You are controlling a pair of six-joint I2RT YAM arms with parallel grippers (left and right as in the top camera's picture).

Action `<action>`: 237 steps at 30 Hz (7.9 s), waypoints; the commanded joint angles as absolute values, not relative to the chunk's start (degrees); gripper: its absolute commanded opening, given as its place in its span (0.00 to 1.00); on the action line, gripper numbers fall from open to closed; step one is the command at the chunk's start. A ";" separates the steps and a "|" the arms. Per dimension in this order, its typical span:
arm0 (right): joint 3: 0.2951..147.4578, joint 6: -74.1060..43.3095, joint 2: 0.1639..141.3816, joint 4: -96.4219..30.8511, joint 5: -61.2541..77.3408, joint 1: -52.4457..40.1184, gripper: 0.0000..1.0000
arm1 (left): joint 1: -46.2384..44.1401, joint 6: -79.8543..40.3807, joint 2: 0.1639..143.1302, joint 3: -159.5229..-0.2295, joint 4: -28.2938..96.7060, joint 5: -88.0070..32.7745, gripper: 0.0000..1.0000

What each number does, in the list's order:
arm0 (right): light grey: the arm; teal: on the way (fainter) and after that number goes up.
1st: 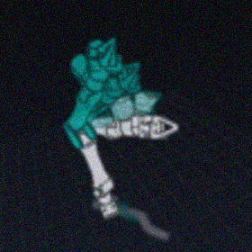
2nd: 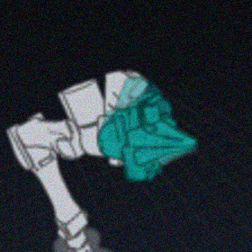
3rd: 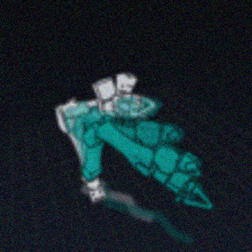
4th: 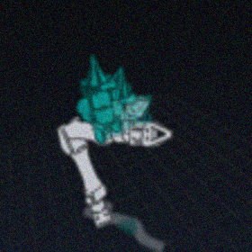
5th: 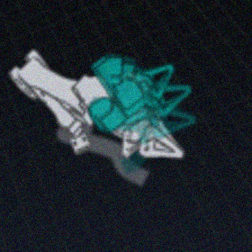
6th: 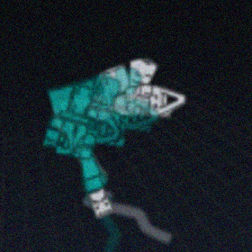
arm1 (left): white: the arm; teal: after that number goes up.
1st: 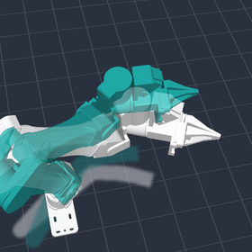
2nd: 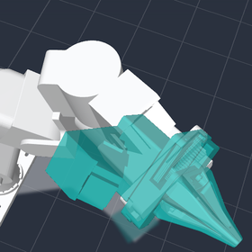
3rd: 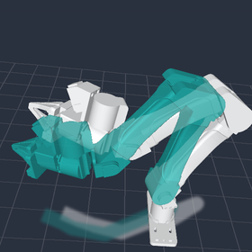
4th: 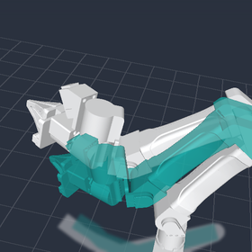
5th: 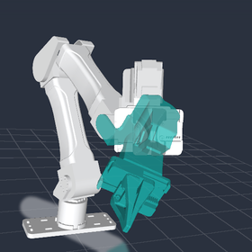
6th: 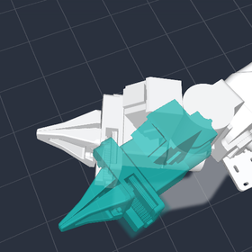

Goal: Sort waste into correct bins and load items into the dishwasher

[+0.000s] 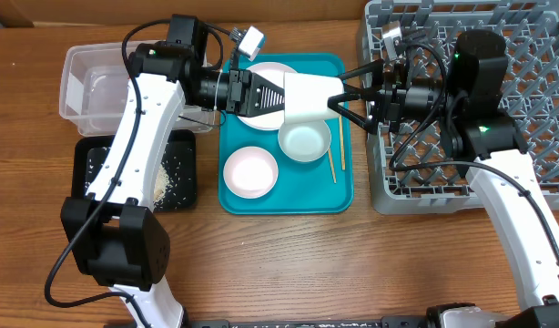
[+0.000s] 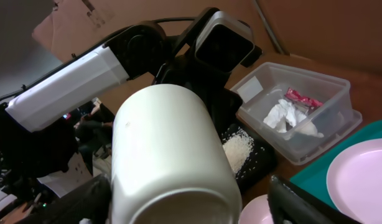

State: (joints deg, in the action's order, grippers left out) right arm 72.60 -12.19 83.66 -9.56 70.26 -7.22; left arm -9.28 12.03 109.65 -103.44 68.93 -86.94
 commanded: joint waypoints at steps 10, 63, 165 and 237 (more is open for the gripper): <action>72.77 -12.23 84.09 -9.50 70.70 -7.11 0.92 | -10.22 12.88 109.40 -103.59 68.99 -89.43 0.04; 72.77 -12.25 84.36 -9.96 73.17 -7.68 0.63 | -10.52 12.88 109.40 -103.59 68.99 -82.13 0.41; 75.44 -16.34 74.06 -56.25 26.41 21.34 1.00 | -52.56 -7.49 122.76 -106.69 75.20 21.89 0.44; 75.40 -16.10 75.79 -57.56 26.39 21.26 1.00 | -37.17 2.04 85.06 -55.64 42.59 5.48 0.82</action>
